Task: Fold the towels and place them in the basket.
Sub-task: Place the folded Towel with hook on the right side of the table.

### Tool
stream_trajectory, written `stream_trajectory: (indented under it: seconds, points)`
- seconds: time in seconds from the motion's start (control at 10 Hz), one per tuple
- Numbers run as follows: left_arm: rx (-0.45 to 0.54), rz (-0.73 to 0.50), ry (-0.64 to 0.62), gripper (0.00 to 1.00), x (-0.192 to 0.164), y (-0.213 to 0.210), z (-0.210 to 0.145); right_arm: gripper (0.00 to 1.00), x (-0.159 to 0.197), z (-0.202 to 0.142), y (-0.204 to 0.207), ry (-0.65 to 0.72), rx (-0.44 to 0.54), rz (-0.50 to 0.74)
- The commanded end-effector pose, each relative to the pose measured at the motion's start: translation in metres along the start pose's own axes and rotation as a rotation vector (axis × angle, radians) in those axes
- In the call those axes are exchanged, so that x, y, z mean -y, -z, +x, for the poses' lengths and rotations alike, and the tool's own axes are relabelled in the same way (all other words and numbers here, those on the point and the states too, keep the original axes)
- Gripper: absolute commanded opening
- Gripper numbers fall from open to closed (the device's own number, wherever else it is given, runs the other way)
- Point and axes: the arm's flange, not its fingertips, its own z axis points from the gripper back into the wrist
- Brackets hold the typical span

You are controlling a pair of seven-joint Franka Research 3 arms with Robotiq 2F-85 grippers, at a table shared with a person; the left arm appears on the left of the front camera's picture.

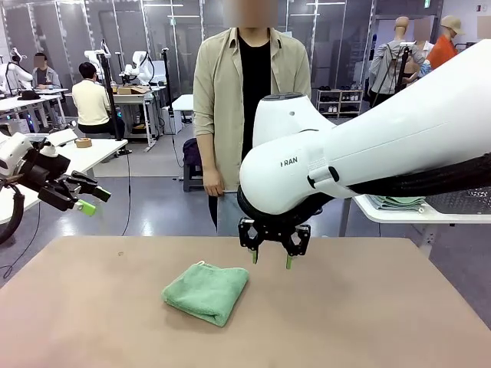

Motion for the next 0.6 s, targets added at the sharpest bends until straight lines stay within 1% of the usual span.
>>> stream_trajectory:
  seconds: [0.0,0.3,0.5]
  points:
    - [-0.008,-0.001,-0.018,1.0,-0.001,0.0,0.003,0.74,0.016,-0.013,0.019,-0.026,-0.008,0.089]
    - [-0.008,-0.001,-0.018,1.0,-0.001,0.0,0.003,0.74,0.014,-0.034,0.057,0.019,0.025,0.24]
    - [-0.008,-0.001,-0.018,1.0,-0.001,0.0,0.003,0.74,0.004,-0.038,0.077,0.046,0.052,0.315]
